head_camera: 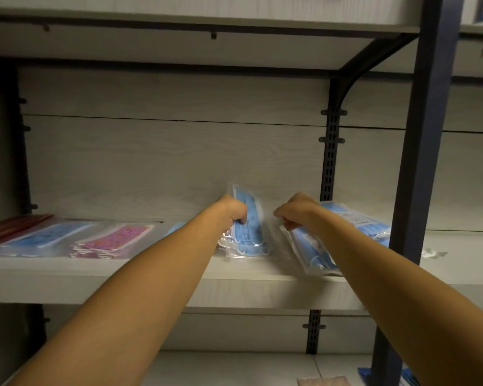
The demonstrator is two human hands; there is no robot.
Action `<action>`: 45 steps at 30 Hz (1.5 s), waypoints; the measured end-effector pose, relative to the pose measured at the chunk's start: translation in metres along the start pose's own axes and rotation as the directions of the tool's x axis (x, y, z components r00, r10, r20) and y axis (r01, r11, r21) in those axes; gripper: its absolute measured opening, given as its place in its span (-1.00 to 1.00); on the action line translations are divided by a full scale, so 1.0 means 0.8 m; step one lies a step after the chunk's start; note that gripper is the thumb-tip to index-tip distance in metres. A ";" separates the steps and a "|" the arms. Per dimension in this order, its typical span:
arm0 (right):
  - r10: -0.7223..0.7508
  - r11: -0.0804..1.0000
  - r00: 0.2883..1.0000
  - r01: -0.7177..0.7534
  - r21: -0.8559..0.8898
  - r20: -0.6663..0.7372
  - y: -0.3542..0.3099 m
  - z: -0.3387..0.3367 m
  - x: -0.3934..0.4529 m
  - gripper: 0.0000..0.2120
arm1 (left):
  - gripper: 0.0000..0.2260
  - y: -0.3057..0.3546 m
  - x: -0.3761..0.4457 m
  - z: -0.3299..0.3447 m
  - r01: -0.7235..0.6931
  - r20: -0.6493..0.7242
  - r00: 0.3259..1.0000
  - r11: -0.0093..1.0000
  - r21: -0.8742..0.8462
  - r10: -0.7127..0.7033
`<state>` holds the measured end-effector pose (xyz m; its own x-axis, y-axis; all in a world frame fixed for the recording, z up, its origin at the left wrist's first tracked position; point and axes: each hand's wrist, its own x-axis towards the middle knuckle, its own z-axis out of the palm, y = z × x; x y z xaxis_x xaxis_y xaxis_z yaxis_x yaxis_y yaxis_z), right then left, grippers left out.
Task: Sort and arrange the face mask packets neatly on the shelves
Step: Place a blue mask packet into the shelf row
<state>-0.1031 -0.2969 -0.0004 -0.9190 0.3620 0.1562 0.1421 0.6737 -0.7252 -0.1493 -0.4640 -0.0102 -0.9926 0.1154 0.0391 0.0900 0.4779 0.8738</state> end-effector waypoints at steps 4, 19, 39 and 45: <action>-0.065 0.980 0.996 0.054 0.191 0.052 -0.001 0.017 -0.007 -0.37 | -0.53 -0.001 -0.002 -0.015 -0.093 -0.056 0.995 0.969 -0.228 0.082; -0.166 0.777 0.985 0.099 0.621 0.050 -0.006 0.041 -0.014 -0.47 | -0.49 -0.015 -0.011 -0.038 -0.344 -0.124 0.935 0.769 -0.538 0.331; -0.123 0.696 0.992 0.088 0.713 -0.002 -0.010 0.049 -0.008 -0.54 | -0.64 -0.011 -0.005 -0.023 -0.293 -0.158 0.956 0.837 -0.463 0.247; -0.090 0.745 0.992 0.010 0.667 0.086 0.005 0.054 -0.005 -0.60 | -0.64 -0.031 -0.001 -0.015 -0.246 -0.149 0.969 0.850 -0.465 0.199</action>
<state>-0.1146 -0.3237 -0.0333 -0.9561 0.2438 0.1626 -0.1483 0.0760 -0.9860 -0.1516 -0.4867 -0.0263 -0.9558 0.0770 0.2839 0.2826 -0.0273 0.9588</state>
